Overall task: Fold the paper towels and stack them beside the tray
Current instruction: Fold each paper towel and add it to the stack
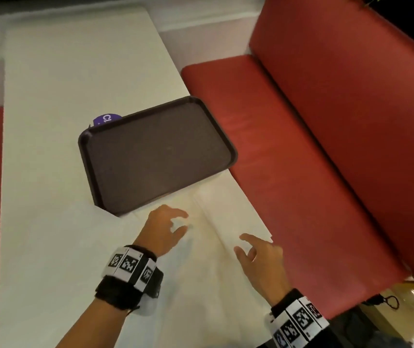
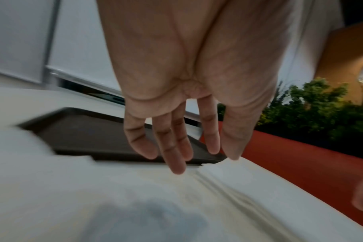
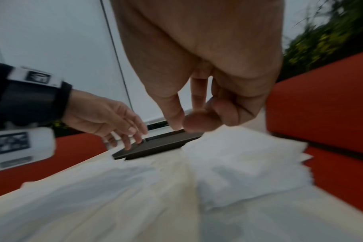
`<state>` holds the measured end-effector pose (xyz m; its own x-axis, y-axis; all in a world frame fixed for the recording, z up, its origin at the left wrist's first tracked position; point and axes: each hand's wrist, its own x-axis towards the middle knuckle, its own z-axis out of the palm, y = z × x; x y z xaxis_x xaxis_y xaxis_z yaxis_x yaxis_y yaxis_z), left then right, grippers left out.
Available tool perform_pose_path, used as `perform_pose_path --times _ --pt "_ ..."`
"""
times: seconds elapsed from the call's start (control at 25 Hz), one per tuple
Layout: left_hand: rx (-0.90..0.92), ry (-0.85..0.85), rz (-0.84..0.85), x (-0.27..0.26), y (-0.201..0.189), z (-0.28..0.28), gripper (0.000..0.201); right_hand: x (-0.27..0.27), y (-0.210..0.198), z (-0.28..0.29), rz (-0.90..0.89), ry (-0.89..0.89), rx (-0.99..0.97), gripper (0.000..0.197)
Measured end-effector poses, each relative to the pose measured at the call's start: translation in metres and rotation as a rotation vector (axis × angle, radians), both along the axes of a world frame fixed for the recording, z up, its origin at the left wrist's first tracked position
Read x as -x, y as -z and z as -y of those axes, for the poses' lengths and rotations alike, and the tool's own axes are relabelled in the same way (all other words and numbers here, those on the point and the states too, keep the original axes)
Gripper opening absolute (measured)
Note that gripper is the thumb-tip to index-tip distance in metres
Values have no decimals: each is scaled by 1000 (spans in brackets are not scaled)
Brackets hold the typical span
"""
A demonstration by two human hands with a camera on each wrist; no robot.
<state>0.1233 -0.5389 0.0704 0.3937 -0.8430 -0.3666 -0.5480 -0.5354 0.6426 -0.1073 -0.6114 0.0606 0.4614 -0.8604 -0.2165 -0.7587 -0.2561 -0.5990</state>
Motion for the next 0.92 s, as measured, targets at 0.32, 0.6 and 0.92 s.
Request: perform_pose_path --times 0.32,0.6,0.92 --pt "-166 -305 -141 34 -3 -243 47 -106 35 -65 -350 -459 -129 87" --pt "-175 -479 -103 37 0 -327 50 -143 41 -83 -330 -360 -52 50" --pt "-49 -514 -19 25 -1 -343 71 -162 42 -108 -335 -383 -90 58"
